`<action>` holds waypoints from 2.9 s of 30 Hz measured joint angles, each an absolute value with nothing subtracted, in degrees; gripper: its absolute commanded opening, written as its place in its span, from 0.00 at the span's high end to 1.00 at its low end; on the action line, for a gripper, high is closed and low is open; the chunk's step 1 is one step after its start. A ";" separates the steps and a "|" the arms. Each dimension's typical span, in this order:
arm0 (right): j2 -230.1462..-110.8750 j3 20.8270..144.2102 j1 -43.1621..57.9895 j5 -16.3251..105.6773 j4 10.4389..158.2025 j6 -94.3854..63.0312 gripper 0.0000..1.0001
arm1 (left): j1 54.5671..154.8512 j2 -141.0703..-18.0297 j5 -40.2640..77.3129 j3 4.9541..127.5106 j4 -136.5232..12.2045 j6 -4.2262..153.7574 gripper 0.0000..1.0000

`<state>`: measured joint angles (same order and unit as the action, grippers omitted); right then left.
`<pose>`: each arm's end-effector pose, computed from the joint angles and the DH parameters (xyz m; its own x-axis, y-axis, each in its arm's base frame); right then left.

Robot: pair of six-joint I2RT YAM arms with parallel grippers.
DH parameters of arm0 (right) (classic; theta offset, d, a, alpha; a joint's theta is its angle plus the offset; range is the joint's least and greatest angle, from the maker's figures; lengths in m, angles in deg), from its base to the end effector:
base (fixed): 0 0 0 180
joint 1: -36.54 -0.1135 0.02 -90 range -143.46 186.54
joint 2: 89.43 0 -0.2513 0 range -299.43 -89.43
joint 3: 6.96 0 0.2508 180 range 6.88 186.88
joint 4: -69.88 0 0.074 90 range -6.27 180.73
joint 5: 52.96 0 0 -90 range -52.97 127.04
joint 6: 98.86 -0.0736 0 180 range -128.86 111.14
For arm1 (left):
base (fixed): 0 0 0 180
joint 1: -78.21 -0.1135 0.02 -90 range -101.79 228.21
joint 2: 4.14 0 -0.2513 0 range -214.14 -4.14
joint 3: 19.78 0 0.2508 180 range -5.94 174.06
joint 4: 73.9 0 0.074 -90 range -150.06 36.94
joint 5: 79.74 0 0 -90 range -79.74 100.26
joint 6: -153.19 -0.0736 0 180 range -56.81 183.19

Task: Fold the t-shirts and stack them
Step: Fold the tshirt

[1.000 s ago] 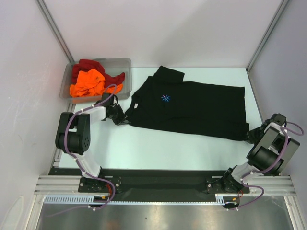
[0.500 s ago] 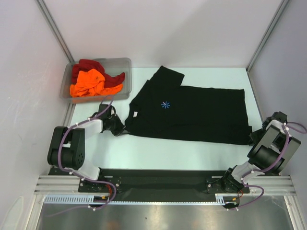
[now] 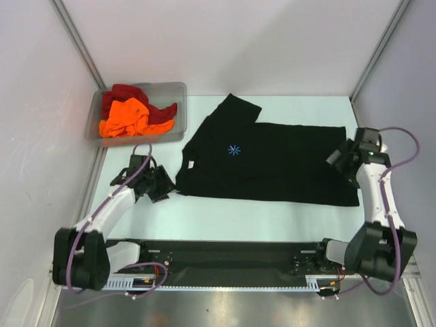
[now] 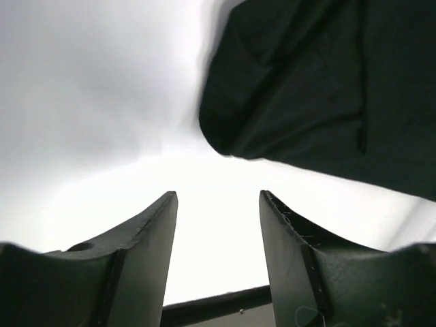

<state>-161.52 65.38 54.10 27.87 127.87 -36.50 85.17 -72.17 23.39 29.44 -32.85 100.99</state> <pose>0.2556 -0.0932 0.2297 -0.5384 0.6508 -0.5354 0.7097 0.6927 0.1282 0.2328 -0.0453 0.1397 -0.8200 -0.5012 -0.2763 -0.3434 0.8171 -0.4630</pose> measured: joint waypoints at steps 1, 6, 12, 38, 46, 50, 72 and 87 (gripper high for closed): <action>-160.26 65.52 51.55 28.57 127.97 -36.92 0.08 | 85.17 -70.36 22.99 29.68 -31.81 100.20 0.45; -155.43 62.94 35.87 36.89 125.24 -40.63 0.09 | 85.35 -64.33 25.42 32.37 -29.84 95.59 0.49; -157.77 53.60 19.57 46.79 113.51 -48.11 0.16 | 89.02 -69.53 32.20 34.33 -33.75 94.67 0.50; -194.29 64.25 1.58 61.00 87.10 -57.13 0.52 | 90.18 -83.67 23.96 44.35 -30.73 93.73 0.50; -196.34 64.58 1.43 61.98 85.66 -58.86 0.51 | 88.52 -81.62 25.49 39.91 -30.36 94.47 0.52; -196.93 64.77 1.43 62.01 84.41 -59.84 0.54 | 88.52 -81.79 29.27 39.47 -31.65 94.71 0.54; -198.05 65.12 1.71 61.98 83.89 -61.42 0.64 | 91.05 -107.21 30.78 65.50 -37.53 90.82 0.53; -199.40 65.19 2.54 64.61 81.97 -62.05 0.65 | 93.06 -119.38 26.60 72.37 -35.30 85.47 0.52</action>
